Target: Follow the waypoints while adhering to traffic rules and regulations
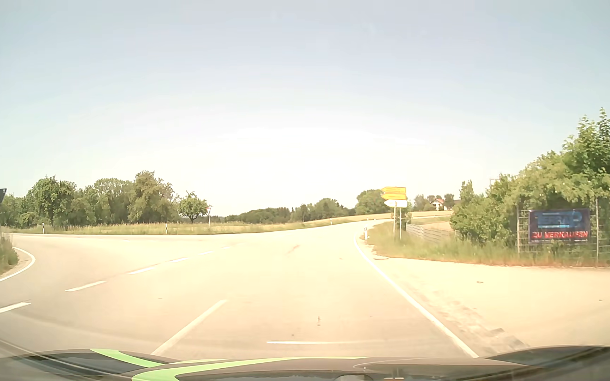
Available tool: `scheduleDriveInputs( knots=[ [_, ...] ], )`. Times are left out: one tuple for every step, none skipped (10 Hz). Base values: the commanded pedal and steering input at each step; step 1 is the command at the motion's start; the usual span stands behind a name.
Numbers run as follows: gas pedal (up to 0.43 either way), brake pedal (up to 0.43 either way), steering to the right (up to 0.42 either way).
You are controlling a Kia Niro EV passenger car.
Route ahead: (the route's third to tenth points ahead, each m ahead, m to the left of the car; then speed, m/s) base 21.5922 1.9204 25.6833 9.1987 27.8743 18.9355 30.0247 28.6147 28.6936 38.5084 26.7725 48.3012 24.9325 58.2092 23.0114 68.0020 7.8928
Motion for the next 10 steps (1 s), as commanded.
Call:
scheduleDriveInputs(
  knots=[
    [0.000, 0.250, 0.007],
    [0.000, 0.250, 0.007],
    [0.000, 0.250, 0.007],
    [0.000, 0.250, 0.007],
    [0.000, 0.250, 0.007],
    [0.000, 0.250, 0.007],
    [0.000, 0.250, 0.007],
    [0.000, 0.244, 0.007],
    [0.000, 0.226, 0.007],
    [0.000, 0.220, 0.007]
  ],
)
